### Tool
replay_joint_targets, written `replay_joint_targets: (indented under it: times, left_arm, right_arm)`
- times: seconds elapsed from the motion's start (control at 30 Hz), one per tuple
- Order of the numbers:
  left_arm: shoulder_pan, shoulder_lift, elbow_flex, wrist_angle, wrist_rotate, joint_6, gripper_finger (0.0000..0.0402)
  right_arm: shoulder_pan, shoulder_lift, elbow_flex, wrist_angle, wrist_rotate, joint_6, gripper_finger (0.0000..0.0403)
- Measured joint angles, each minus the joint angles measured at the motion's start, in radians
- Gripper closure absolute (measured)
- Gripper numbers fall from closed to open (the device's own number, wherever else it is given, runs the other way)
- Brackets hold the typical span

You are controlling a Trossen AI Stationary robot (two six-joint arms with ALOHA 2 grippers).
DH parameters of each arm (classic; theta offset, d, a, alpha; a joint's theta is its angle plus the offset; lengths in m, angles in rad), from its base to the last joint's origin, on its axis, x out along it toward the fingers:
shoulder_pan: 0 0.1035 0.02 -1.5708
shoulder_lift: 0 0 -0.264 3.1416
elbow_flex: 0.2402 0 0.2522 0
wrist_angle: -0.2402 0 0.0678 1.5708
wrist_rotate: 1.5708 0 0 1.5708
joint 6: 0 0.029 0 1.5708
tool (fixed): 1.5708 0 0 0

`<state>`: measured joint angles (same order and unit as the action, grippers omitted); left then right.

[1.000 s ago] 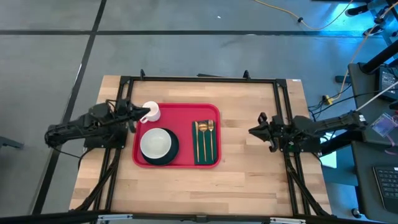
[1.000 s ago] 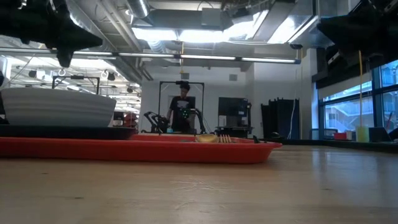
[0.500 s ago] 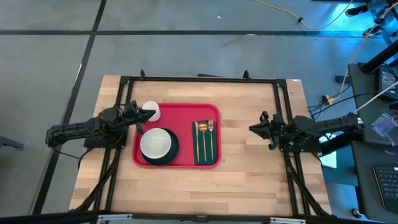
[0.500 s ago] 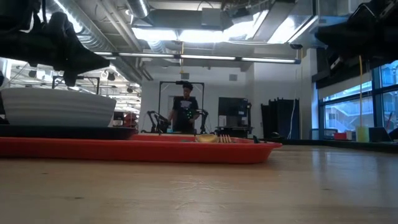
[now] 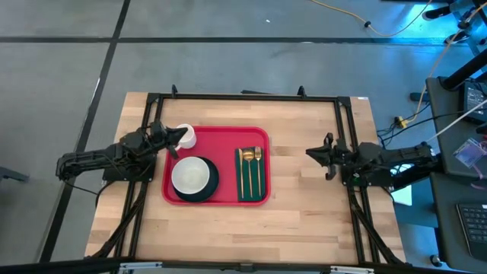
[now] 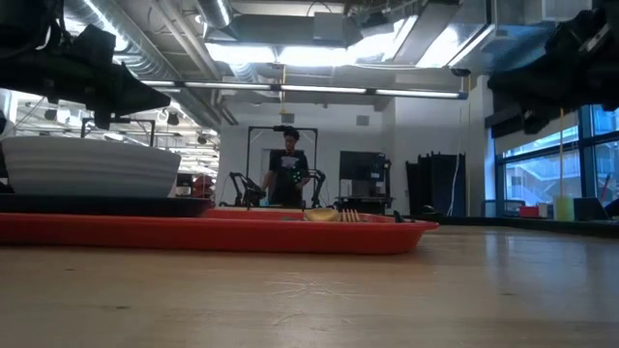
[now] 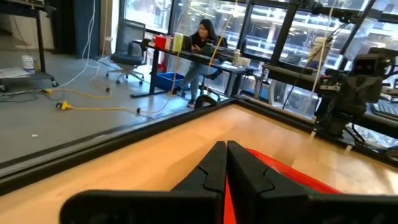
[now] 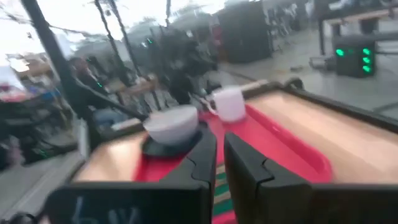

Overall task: Set up tray
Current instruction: Return to Home Position

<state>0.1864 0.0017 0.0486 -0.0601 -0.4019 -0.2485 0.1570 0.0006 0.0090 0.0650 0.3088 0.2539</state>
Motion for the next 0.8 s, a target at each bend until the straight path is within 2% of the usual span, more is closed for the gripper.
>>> replay_joint_targets:
  times: [0.33, 0.8]
  left_arm:
    - [0.0, 0.0, 0.0, 0.0, 0.001, 0.0, 0.0396]
    - [0.0, 0.0, 0.0, -0.001, 0.002, 0.0, 0.0396]
  right_arm:
    - [0.0, 0.029, 0.001, 0.0, 0.005, 0.085, 0.0368]
    - [0.0, 0.03, 0.001, 0.0, 0.005, 0.082, 0.0368]
